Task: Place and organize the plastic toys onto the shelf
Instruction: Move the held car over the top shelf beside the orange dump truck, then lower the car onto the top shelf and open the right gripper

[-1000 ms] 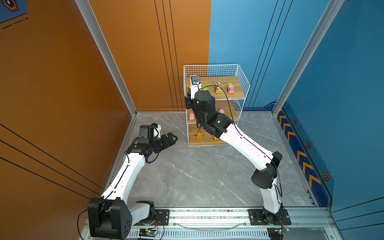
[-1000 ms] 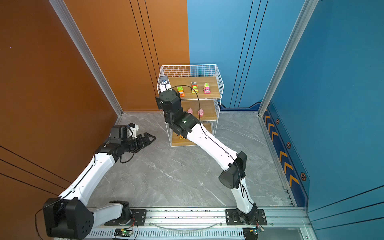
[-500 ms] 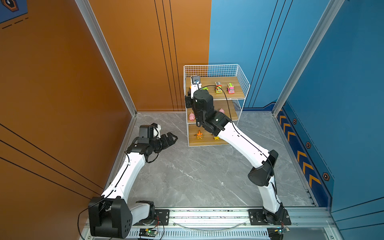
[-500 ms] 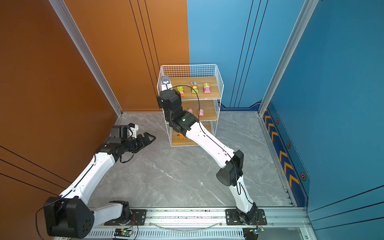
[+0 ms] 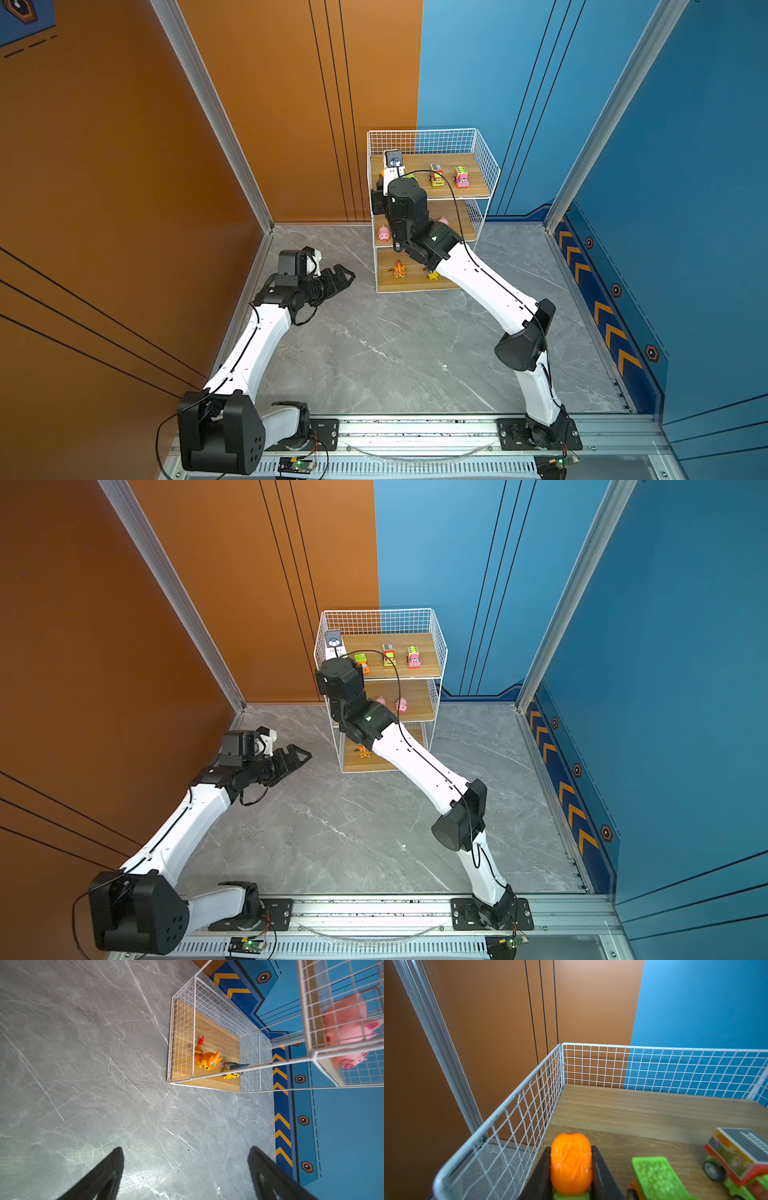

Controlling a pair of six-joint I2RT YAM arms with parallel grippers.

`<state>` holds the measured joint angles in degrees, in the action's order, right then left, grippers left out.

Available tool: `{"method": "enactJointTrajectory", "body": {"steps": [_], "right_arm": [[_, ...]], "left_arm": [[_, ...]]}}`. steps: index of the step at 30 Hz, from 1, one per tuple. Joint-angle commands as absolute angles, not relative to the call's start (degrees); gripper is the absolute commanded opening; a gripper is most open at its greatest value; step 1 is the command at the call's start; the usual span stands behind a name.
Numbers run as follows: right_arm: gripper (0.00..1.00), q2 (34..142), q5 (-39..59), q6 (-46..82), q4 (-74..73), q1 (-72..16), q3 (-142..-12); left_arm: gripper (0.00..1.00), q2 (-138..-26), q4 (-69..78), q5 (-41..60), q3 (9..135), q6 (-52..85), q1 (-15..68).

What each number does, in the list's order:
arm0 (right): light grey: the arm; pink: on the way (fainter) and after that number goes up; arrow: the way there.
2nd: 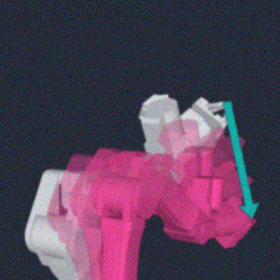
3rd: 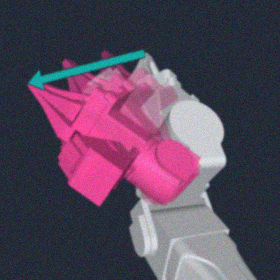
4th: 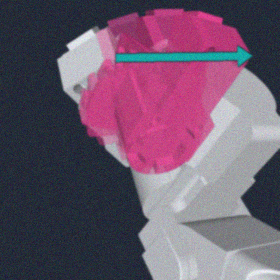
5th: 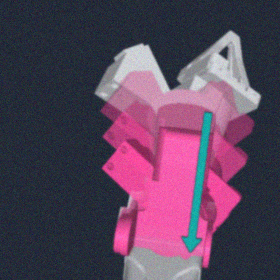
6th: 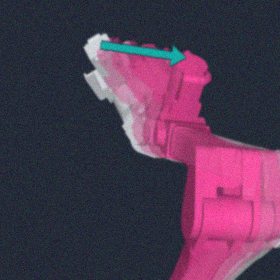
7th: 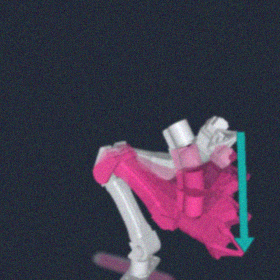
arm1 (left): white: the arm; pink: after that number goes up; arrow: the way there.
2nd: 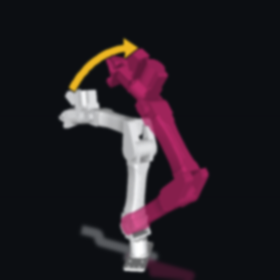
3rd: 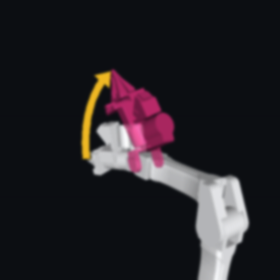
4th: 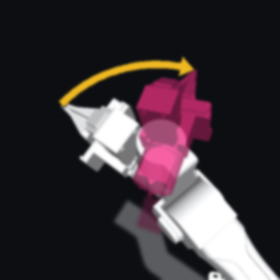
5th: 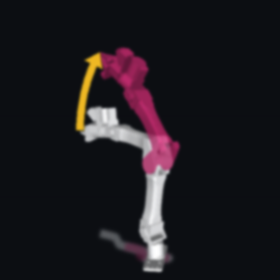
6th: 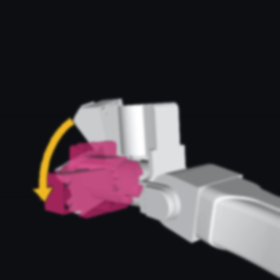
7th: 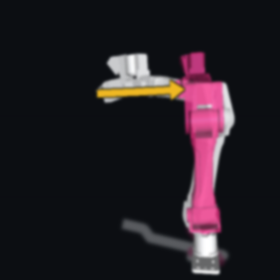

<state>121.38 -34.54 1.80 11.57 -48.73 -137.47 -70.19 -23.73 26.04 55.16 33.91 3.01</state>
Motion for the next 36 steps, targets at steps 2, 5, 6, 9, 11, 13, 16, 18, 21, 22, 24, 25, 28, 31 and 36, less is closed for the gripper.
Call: {"method": "enactJointTrajectory", "body": {"steps": [2,5,6,9,11,13,16,18,21,22,24,25,28,31,36], "right_arm": [[0.34,121.7,-33.7,2.5,13.5,-48.4,-139.4],[0.38,121.2,-33.5,2.2,13.3,-48.6,-139.5],[0.39,121.1,-33.5,2.0,13.2,-48.6,-139.4],[0.43,120.5,-33.6,1.4,12.8,-48.8,-139.5],[0.43,120.2,-33.5,1.2,12.4,-49.0,-139.5],[0.45,119.9,-33.5,0.6,12.0,-49.0,-139.5],[0.47,119.6,-33.7,0.0,11.6,-49.1,-139.6],[0.48,119.3,-33.6,-0.3,11.3,-49.1,-139.6],[0.49,119.2,-33.5,-0.9,11.0,-49.2,-139.6],[0.50,119.2,-33.5,-1.1,10.8,-49.2,-139.7],[0.51,119.3,-33.7,-1.5,10.7,-49.3,-139.6],[0.52,119.2,-33.8,-1.6,10.5,-49.4,-139.6],[0.55,117.4,-33.5,-1.9,10.4,-49.4,-139.6],[0.57,117.1,-33.7,-2.9,9.8,-49.8,-139.6],[0.58,116.1,-33.8,-4.0,8.9,-50.2,-139.6]], "left_arm": [[0.94,-70.6,-23.0,27.5,54.2,33.9,2.5],[0.94,-70.6,-23.0,27.6,54.3,34.0,2.5],[0.95,-70.5,-23.0,27.6,54.1,34.0,2.5],[0.95,-70.5,-22.9,27.6,54.1,34.0,2.5],[0.95,-70.5,-22.9,27.5,54.1,34.0,2.5],[0.95,-70.5,-22.9,27.5,54.1,33.9,2.5],[0.95,-70.5,-22.9,27.5,54.1,34.1,2.5],[0.95,-70.5,-22.9,27.5,54.1,34.0,2.5],[0.95,-70.6,-22.9,27.5,54.1,34.0,2.4],[0.95,-70.5,-22.9,27.6,54.1,34.0,2.4],[0.95,-70.6,-22.8,27.5,54.1,34.0,2.4],[0.95,-70.6,-22.8,27.6,54.1,34.0,2.4],[0.95,-70.6,-22.8,27.5,54.1,34.1,2.4],[0.95,-70.6,-22.8,27.5,54.1,34.0,2.4],[0.95,-70.6,-22.8,27.6,54.1,34.0,2.3]]}}
